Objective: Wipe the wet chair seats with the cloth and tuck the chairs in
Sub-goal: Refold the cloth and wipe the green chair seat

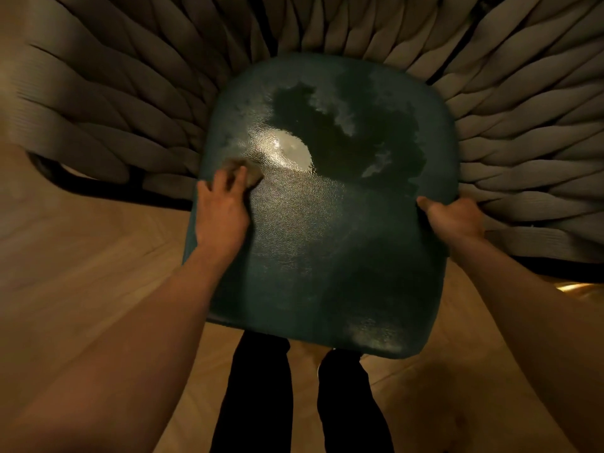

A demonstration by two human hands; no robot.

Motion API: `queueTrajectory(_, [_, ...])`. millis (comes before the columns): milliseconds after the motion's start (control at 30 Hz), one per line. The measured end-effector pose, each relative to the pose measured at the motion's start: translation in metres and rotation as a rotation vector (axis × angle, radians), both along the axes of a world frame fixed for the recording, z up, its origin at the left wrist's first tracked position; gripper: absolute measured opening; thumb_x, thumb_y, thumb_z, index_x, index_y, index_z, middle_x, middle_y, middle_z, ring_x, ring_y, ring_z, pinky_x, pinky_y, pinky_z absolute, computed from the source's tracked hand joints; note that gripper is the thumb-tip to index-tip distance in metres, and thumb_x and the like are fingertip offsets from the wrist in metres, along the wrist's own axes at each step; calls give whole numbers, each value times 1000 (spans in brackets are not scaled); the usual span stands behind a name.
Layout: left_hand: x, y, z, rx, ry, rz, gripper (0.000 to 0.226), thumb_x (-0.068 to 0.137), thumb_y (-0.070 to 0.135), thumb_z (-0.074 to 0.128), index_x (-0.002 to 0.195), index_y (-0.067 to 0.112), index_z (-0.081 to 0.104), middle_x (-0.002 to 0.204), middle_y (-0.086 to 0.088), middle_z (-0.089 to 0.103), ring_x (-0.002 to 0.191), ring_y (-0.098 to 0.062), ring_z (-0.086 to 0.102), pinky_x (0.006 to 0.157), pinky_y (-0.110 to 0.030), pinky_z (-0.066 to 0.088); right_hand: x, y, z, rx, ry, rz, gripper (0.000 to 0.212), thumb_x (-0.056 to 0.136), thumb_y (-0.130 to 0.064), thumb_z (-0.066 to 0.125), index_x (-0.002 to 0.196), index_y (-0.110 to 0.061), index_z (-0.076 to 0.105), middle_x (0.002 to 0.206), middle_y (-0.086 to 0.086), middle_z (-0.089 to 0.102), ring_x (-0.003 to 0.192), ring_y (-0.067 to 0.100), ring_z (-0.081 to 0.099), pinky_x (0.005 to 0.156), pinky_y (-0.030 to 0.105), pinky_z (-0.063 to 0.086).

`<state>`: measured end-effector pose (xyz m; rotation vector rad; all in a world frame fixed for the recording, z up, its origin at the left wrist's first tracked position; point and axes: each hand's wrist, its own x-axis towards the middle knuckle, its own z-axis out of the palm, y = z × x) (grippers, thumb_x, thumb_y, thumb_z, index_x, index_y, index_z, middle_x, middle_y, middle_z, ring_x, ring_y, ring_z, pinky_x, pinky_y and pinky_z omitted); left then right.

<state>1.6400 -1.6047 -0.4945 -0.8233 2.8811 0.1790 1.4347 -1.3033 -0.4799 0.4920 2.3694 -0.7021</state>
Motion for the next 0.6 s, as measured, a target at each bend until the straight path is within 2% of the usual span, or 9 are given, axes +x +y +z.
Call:
queueTrajectory(100, [11,-22,-4,-38,12,29,59,79,7,40,136,3,50,122,-24,55,105,-38,49,82,-44,32,-1,2,-3,-5,-6,-7,80,72,-61,73,135,-14,59,137,12,63,123,38,60,103,52,51])
queueTrajectory(200, [14,-31,1,14,125,243,54,80,3,44,134,4,53,121,-27,51,103,-43,48,88,-47,36,-2,4,-6,10,13,-12,72,85,-59,68,138,-11,57,140,14,60,126,40,57,106,53,48])
queueTrajectory(267, [6,-33,2,84,220,391,52,82,7,47,134,7,54,119,-26,49,102,-44,50,92,-45,38,-2,5,-5,-4,24,-52,69,96,-62,53,141,-10,53,144,17,56,130,42,54,109,52,45])
queueTrajectory(367, [-5,-30,-1,179,302,460,50,85,11,46,134,10,57,118,-24,49,103,-39,53,94,-41,42,0,7,0,-54,43,-68,70,103,-64,27,148,-15,49,152,16,49,138,40,46,115,51,37])
queueTrajectory(467, [-6,-27,-4,180,292,419,50,85,12,44,133,9,58,118,-26,50,100,-41,54,92,-41,43,0,10,3,-128,2,-139,86,92,-79,15,151,-24,47,156,10,47,142,36,44,118,54,34])
queueTrajectory(600, [-17,-13,-3,161,279,290,50,83,6,46,131,8,58,121,-25,52,96,-43,54,87,-41,44,-2,16,-2,-177,-32,-210,124,56,-107,10,150,-35,48,156,3,48,141,33,46,117,57,35])
